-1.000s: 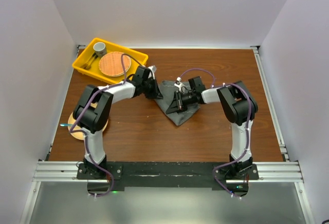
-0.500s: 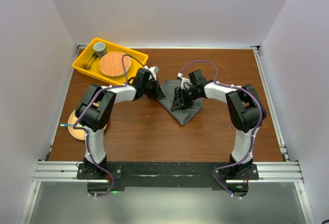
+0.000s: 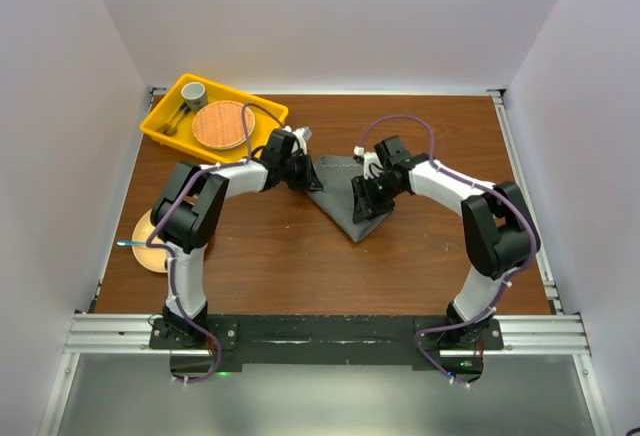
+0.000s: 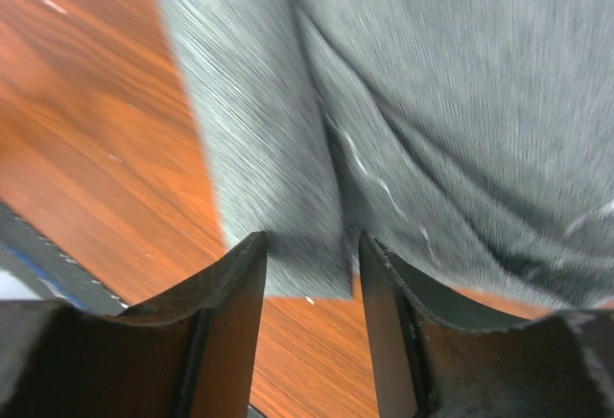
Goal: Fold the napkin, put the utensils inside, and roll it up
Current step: Roll the napkin with the utensil
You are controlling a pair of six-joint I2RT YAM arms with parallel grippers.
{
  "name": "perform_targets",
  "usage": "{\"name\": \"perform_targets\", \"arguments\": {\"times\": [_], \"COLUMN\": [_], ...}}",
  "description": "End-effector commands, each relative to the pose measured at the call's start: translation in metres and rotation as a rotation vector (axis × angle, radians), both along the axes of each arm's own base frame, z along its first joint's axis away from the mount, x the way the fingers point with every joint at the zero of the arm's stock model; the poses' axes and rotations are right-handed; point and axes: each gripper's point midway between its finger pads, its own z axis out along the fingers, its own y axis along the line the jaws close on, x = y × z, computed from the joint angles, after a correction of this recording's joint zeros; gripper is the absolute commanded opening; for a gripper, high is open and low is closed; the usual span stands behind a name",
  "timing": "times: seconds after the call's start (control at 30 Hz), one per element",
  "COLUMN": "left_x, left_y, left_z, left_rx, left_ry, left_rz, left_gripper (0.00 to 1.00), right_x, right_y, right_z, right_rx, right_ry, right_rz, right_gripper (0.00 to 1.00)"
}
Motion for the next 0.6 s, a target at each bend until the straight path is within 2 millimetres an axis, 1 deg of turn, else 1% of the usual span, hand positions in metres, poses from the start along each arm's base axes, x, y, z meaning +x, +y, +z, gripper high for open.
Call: {"name": "perform_targets", "arguments": {"times": [0.0, 0.03, 0.07, 0.13, 0.17, 0.2, 0.23, 0.27, 0.3, 0.33, 0.37, 0.4, 0.43, 0.47, 0.5, 0.53, 0.57], "left_x": [-0.011, -0.011, -0.012, -0.012, -0.012, -0.012, -0.012, -0.013, -0.013, -0.013, -0.013, -0.013, -0.014, -0.015, -0.015, -0.016, -0.016], "left_y": [0.020, 0.020, 0.019, 0.018, 0.018, 0.018, 0.018, 0.017, 0.017, 0.017, 0.018, 0.018, 0.018, 0.019, 0.019, 0.019, 0.018], "left_z": [-0.037, -0.038, -0.039, -0.041, -0.042, -0.042, -0.042, -0.041, -0.040, -0.039, -0.039, -0.040, -0.040, -0.041, -0.044, -0.044, -0.044], "left_rx": [0.115, 0.117, 0.115, 0.116, 0.116, 0.118, 0.118, 0.114, 0.112, 0.114, 0.116, 0.121, 0.126, 0.129, 0.133, 0.134, 0.133], "left_ry": [0.079, 0.086, 0.096, 0.106, 0.112, 0.116, 0.120, 0.120, 0.119, 0.120, 0.121, 0.123, 0.134, 0.140, 0.148, 0.156, 0.160], "left_rz": [0.008, 0.006, 0.002, -0.004, -0.006, -0.006, -0.006, -0.009, -0.010, -0.009, -0.008, -0.011, -0.011, -0.011, -0.012, -0.014, -0.016], "left_gripper": [0.00, 0.00, 0.00, 0.00, 0.00, 0.00, 0.00, 0.00, 0.00, 0.00, 0.00, 0.00, 0.00, 0.00, 0.00, 0.00, 0.00], "right_x": [-0.017, -0.018, -0.018, -0.016, -0.012, -0.011, -0.007, -0.002, -0.001, 0.003, 0.007, 0.012, 0.013, 0.011, 0.015, 0.018, 0.015], "right_y": [-0.018, -0.018, -0.018, -0.020, -0.024, -0.026, -0.027, -0.029, -0.027, -0.025, -0.023, -0.018, -0.015, -0.003, 0.001, 0.009, 0.019], "right_z": [-0.030, -0.037, -0.041, -0.043, -0.042, -0.039, -0.031, -0.019, -0.009, 0.002, 0.018, 0.031, 0.039, 0.051, 0.059, 0.064, 0.065], "right_rx": [-0.077, -0.084, -0.093, -0.117, -0.146, -0.162, -0.176, -0.193, -0.200, -0.201, -0.194, -0.207, -0.215, -0.213, -0.231, -0.223, -0.215], "right_ry": [0.029, 0.037, 0.043, 0.044, 0.028, 0.017, 0.003, -0.040, -0.072, -0.098, -0.146, -0.195, -0.227, -0.276, -0.326, -0.362, -0.378], "right_rz": [-0.005, 0.000, 0.003, 0.011, 0.004, 0.005, 0.004, -0.004, 0.004, -0.002, -0.004, -0.002, 0.007, 0.037, 0.051, 0.067, 0.098], "right_gripper": [0.44, 0.41, 0.40, 0.37, 0.37, 0.36, 0.36, 0.37, 0.39, 0.41, 0.47, 0.49, 0.52, 0.62, 0.67, 0.72, 0.77]}}
